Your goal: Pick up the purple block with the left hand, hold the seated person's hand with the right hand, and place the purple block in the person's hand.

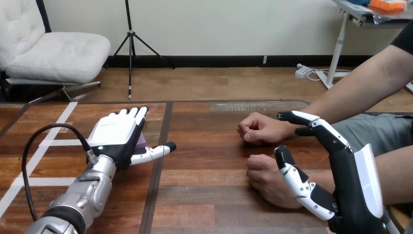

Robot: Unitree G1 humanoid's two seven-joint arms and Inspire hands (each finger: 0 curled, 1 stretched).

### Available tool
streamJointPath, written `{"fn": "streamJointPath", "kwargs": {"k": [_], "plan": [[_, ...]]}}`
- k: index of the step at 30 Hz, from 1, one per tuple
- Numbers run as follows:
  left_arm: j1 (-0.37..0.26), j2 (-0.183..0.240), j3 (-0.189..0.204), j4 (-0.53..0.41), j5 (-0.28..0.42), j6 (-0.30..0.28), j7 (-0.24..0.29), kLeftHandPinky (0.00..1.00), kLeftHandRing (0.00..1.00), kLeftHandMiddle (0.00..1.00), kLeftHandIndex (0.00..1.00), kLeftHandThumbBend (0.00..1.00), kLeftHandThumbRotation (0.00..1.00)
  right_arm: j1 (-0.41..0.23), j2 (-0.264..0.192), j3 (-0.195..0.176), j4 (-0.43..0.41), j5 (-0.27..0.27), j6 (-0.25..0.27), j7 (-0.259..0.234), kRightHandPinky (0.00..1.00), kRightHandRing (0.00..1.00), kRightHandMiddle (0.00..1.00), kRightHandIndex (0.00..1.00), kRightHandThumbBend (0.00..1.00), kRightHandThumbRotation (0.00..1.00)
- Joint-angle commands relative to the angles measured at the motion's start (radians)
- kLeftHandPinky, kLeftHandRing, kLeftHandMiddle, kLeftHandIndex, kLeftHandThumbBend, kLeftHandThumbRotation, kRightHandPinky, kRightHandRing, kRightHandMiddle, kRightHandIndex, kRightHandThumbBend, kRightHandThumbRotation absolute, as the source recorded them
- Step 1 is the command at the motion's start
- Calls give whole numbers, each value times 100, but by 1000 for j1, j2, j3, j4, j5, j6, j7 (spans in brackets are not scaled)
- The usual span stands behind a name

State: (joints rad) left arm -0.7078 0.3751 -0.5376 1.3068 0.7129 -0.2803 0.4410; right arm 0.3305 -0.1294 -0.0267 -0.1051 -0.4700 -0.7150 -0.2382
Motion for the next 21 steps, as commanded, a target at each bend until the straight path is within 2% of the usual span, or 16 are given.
{"fn": "streamJointPath", "kwargs": {"k": [1,21], "plan": [[-29,-9,18,-5,-15,-6,14,97,97,99,100,73,97,-32,-19,-14,-53,-1,-5,1,69,77,75,71,37,47],[-28,-17,4,2,0,11,8,97,98,100,100,71,95,-31,-30,-15,-54,7,-7,9,70,77,75,72,37,48]]}}
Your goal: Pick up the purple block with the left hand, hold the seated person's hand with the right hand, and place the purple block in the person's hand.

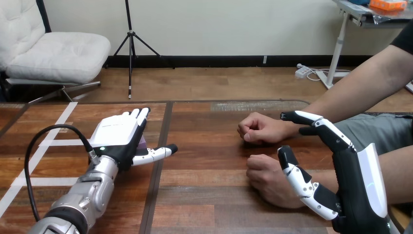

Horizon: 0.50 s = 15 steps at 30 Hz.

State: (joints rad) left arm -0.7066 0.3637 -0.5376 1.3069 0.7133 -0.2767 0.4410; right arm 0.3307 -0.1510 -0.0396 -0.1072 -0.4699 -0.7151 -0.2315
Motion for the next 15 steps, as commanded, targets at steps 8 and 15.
{"fn": "streamJointPath", "kwargs": {"k": [8,15], "plan": [[-30,-9,-3,6,10,17,10,97,98,100,100,71,97,-35,-12,-1,-51,5,-12,2,70,76,75,72,36,48],[-30,-12,-9,10,19,27,13,98,99,100,100,74,100,-36,-11,0,-57,2,-6,4,70,76,75,71,36,48]]}}
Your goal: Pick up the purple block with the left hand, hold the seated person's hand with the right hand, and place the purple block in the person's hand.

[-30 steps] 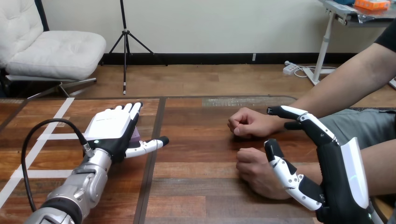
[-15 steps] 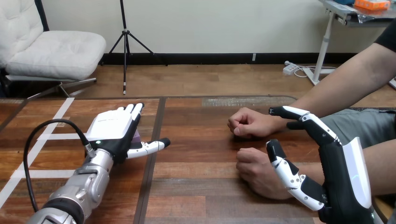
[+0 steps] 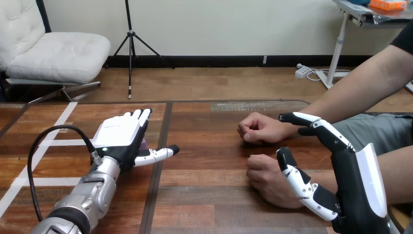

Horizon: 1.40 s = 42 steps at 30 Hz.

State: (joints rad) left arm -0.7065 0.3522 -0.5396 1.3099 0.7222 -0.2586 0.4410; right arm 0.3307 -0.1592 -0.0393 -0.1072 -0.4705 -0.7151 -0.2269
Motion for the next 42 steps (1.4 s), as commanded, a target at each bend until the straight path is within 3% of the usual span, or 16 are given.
{"fn": "streamJointPath", "kwargs": {"k": [1,42], "plan": [[-30,0,-8,8,12,10,14,98,99,100,100,74,100,-36,-3,0,-57,3,-5,0,70,76,75,71,36,48],[-28,-23,-21,22,50,64,79,100,100,100,100,68,100,-10,-20,-13,-71,4,-8,10,73,77,75,71,36,47]]}}
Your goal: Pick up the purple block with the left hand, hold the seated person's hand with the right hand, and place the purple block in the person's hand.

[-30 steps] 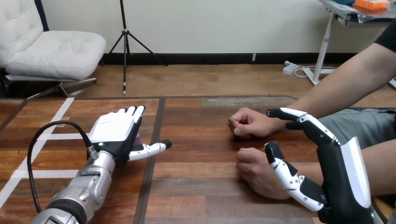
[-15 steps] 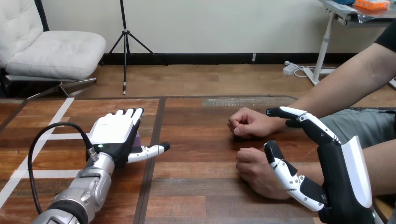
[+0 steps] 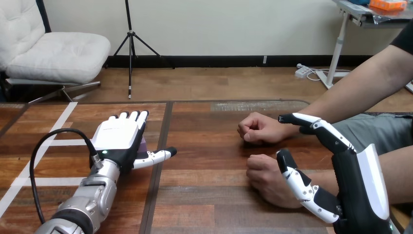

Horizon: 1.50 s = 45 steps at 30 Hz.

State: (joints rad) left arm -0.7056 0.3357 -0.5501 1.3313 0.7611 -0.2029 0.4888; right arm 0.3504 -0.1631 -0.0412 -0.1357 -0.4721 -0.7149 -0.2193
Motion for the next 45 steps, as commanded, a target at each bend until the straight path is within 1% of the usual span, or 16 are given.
{"fn": "streamJointPath", "kwargs": {"k": [1,7,10,14,26,32,40,45], "plan": [[-29,-7,-11,1,11,9,32,100,100,100,100,68,100,-29,-17,-11,-42,6,-8,3,73,77,75,71,36,47],[-27,-9,-11,3,6,8,44,100,100,100,100,68,100,-29,-18,-12,-42,2,-9,2,73,77,75,71,36,47],[-27,-12,-14,5,7,16,45,100,100,100,100,68,100,-28,-17,-12,-42,2,-9,3,73,77,75,71,36,47],[-25,-14,-11,5,2,13,60,100,100,100,100,66,99,-28,-17,-12,-44,2,-9,5,74,77,75,71,36,47],[-28,-19,-12,9,0,17,58,98,99,99,99,63,98,-28,-15,-11,-46,10,-6,15,74,77,75,72,36,46],[-28,-22,-9,10,-5,14,59,97,98,99,99,61,95,-29,-14,-11,-47,10,-5,18,74,77,75,72,36,46],[-29,-26,-11,13,-4,19,70,94,95,97,97,58,88,-32,-16,-14,-45,2,-11,14,74,77,75,72,35,46],[-31,-29,-6,14,-10,27,54,94,95,97,97,57,86,-30,-15,-15,-49,4,-7,16,74,77,75,72,35,46]]}}
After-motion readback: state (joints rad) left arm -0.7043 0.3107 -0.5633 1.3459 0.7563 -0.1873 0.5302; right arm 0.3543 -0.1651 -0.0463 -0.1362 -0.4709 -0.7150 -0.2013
